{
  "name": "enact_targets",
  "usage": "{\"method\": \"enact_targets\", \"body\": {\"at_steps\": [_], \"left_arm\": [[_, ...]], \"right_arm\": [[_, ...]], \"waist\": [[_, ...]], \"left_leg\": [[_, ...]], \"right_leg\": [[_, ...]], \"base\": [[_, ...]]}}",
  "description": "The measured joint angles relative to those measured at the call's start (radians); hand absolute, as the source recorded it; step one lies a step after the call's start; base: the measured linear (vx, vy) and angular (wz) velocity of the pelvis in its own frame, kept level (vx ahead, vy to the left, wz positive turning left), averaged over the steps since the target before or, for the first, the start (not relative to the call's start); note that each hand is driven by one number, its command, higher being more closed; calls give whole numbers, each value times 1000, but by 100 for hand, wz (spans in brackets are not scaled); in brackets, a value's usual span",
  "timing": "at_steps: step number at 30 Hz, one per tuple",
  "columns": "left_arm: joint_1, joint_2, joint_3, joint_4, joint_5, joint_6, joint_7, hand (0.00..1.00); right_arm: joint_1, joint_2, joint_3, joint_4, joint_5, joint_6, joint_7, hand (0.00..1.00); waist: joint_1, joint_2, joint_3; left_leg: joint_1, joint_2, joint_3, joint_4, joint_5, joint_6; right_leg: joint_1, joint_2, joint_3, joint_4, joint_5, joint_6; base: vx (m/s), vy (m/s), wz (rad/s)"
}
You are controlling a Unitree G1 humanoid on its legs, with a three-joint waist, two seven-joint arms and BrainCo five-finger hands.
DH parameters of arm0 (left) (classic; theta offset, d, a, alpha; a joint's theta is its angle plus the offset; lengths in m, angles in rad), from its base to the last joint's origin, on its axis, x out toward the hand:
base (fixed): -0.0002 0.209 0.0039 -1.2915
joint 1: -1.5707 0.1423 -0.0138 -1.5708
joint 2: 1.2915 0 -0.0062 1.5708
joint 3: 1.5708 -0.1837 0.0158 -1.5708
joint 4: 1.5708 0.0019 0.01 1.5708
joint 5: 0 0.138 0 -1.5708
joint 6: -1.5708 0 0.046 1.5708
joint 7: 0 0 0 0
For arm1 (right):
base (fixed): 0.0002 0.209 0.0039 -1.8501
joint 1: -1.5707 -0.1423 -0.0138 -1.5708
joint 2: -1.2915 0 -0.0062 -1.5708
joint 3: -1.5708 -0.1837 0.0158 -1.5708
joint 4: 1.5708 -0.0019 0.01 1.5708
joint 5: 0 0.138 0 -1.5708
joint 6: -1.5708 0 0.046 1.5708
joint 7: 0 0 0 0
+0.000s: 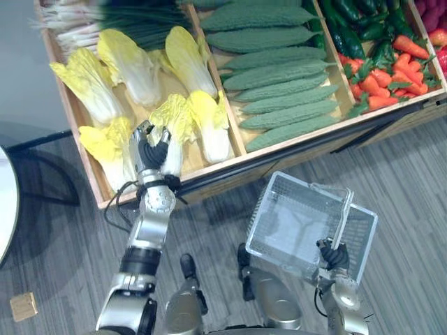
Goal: Pick vegetable in the basket
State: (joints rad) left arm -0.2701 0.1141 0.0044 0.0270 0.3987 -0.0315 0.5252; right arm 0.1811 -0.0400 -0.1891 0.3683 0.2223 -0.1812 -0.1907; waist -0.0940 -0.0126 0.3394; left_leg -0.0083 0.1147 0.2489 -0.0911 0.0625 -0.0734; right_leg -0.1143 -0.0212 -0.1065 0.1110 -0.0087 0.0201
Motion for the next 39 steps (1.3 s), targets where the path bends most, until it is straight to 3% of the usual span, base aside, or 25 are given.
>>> {"method": "enact_targets", "body": {"at_steps": [5, 8, 13, 16, 20, 21, 23, 25, 27, 29, 30, 32, 33, 34, 35, 36, 37, 39], "left_arm": [[189, -67, -16, -166, -36, -74, -11, 100], [282, -84, -44, -217, -55, -104, -33, 100], [421, -111, -134, -262, -111, -131, -83, 100], [450, -112, -189, -275, -137, -133, -109, 100], [440, -112, -243, -315, -164, -151, -123, 100], [435, -111, -249, -315, -166, -152, -128, 100], [408, -101, -255, -310, -171, -152, -129, 100], [353, -88, -235, -286, -172, -151, -131, 100], [332, -86, -217, -286, -173, -152, -129, 100], [313, -88, -220, -280, -172, -153, -132, 100], [290, -91, -239, -254, -172, -153, -134, 100], [262, -91, -275, -203, -173, -153, -142, 100], [247, -92, -306, -165, -174, -153, -155, 100], [231, -90, -337, -122, -190, -153, -160, 100], [225, -91, -349, -106, -193, -153, -164, 100], [220, -100, -372, -76, -200, -153, -178, 100], [219, -104, -380, -64, -201, -153, -180, 100], [223, -103, -394, -52, -201, -152, -194, 100]], "right_arm": [[31, 3, -28, 0, -20, 4, 0, 100], [35, 16, -58, -6, -29, 7, -3, 100], [90, 20, -64, -122, -34, 14, -20, 100], [111, 33, -67, -198, -34, 14, -30, 100], [131, 43, -8, -351, -36, 15, -50, 100], [129, 43, 9, -371, -39, 15, -51, 100], [106, 45, 35, -383, -48, 15, -52, 100], [56, 41, 56, -354, -69, 15, -51, 100], [6, 30, 85, -300, -78, 16, -48, 100], [-17, 29, 117, -294, -83, 28, -40, 100], [-21, 23, 135, -294, -89, 32, -32, 100], [-28, -3, 179, -294, -88, 41, -22, 100], [-35, -23, 208, -294, -83, 51, -21, 100], [-45, -40, 239, -294, -75, 53, -19, 100], [-50, -49, 247, -294, -75, 54, -20, 100], [-71, -61, 263, -295, -73, 55, -19, 100], [-79, -64, 271, -295, -69, 55, -18, 100], [-104, -66, 295, -297, -53, 54, -4, 100]], "waist": [[3, 52, -72], [4, 51, -76], [13, 58, -95], [14, 50, -110], [22, 39, -117], [22, 38, -119], [21, 30, -123], [14, 24, -127], [20, 24, -127], [17, 26, -129], [15, 37, -136], [7, 51, -142], [1, 64, -145], [3, 72, -146], [3, 74, -146], [4, 71, -144], [8, 70, -144], [45, 71, -145]], "left_leg": [[26, 8, -4, 0, -9, -3], [56, 23, 1, 50, -43, -8], [12, 42, 6, 228, -156, -6], [7, 59, 72, 277, -193, -3], [-2, 112, 246, 397, -281, -4], [-2, 132, 294, 424, -294, 0], [14, 151, 396, 430, -305, 3], [64, 157, 528, 416, -312, 3], [122, 159, 615, 399, -312, 2], [152, 157, 621, 394, -312, 1], [162, 165, 632, 409, -314, -1], [139, 237, 593, 560, -314, 6], [92, 300, 492, 719, -292, 50], [37, 310, 347, 842, -300, 48], [15, 298, 293, 869, -312, 40], [-38, 236, 171, 893, -353, 44], [-59, 202, 129, 887, -370, 53], [-120, 105, 6, 786, -392, 70]], "right_leg": [[33, 0, -6, -8, -10, 2], [74, 4, 6, -11, -10, 2], [74, 26, 88, -10, -3, 9], [48, 45, 163, -8, 13, 19], [-28, 92, 328, 10, 38, 45], [-46, 90, 310, 8, 20, 25], [-93, 29, 132, 15, 8, -19], [-104, -96, -273, 49, -7, -97], [-70, -157, -527, 66, -9, -112], [-77, -140, -523, 51, 43, -93], [-103, -108, -455, 49, 53, -93], [-99, -61, -384, 23, 52, -92], [-76, -15, -343, -3, 53, -98], [-53, 13, -305, -22, 60, -112], [-44, 22, -282, -29, 61, -118], [-20, 26, -225, -41, 61, -120], [-6, 26, -195, -46, 61, -120], [33, 17, -85, -61, 60, -116]], "base": [[66, 10, 4], [48, 0, -11], [-28, -2, -42], [-50, 37, -75], [-75, 64, -133], [-70, 74, -172], [-52, 50, -146], [15, 37, -151], [67, -60, -180], [91, -162, -176], [127, -181, -151], [148, -143, -139], [211, -91, -130], [214, -54, -123], [252, 7, -122], [178, 60, -91], [222, 94, -128], [188, 123, -134]]}}
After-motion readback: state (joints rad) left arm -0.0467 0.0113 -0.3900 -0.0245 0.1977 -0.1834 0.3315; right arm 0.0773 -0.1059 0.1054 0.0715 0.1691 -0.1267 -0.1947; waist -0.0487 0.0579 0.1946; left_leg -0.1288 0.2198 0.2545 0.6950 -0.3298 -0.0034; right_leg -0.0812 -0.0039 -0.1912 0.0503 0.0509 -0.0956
